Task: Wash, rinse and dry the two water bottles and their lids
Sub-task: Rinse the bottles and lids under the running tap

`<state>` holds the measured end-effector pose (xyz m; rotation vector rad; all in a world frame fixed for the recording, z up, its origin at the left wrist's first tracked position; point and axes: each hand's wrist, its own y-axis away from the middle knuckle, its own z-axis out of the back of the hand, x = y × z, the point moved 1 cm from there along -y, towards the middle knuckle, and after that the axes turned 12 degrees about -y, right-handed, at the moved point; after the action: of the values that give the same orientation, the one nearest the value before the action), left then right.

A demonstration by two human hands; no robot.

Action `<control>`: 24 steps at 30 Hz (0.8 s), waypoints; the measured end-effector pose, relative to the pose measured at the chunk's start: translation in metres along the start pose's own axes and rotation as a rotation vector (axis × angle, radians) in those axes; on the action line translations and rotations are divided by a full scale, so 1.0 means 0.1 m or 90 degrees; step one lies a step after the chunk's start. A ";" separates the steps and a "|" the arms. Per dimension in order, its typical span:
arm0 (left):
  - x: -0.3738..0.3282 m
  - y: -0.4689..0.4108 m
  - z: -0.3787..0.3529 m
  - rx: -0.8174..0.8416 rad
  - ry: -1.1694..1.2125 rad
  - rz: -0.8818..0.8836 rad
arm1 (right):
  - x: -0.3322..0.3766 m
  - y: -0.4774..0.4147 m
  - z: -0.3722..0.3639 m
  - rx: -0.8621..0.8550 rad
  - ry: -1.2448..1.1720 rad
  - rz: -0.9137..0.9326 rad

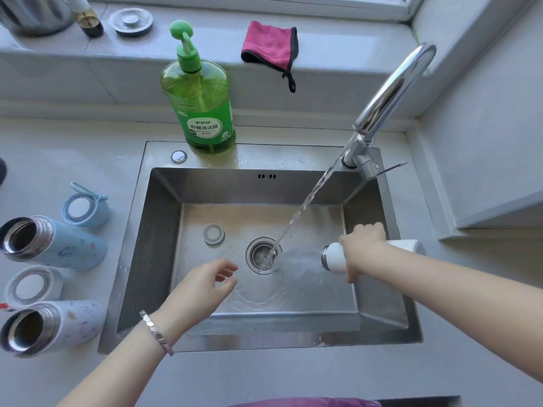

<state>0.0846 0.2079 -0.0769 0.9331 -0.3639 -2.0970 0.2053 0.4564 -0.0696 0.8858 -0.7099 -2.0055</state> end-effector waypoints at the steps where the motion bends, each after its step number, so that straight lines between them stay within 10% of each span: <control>1: -0.01 0.00 -0.01 0.001 -0.002 -0.002 | -0.01 0.00 0.02 -0.001 -0.007 -0.003; 8: -0.04 -0.04 -0.02 0.017 -0.019 -0.017 | -0.17 0.08 -0.19 -0.072 -0.242 0.007; 16: -0.01 -0.02 0.06 -0.013 -0.011 -0.007 | 0.39 0.04 -0.30 -0.306 -1.095 0.146; 24: 0.06 0.00 0.08 -0.022 0.009 0.024 | 0.61 -0.06 -0.17 -0.428 -1.187 0.171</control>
<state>0.0762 0.2030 -0.0748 0.9144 -0.3350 -2.0544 0.1899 0.4052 -0.1039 -1.6335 -0.8042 -2.0782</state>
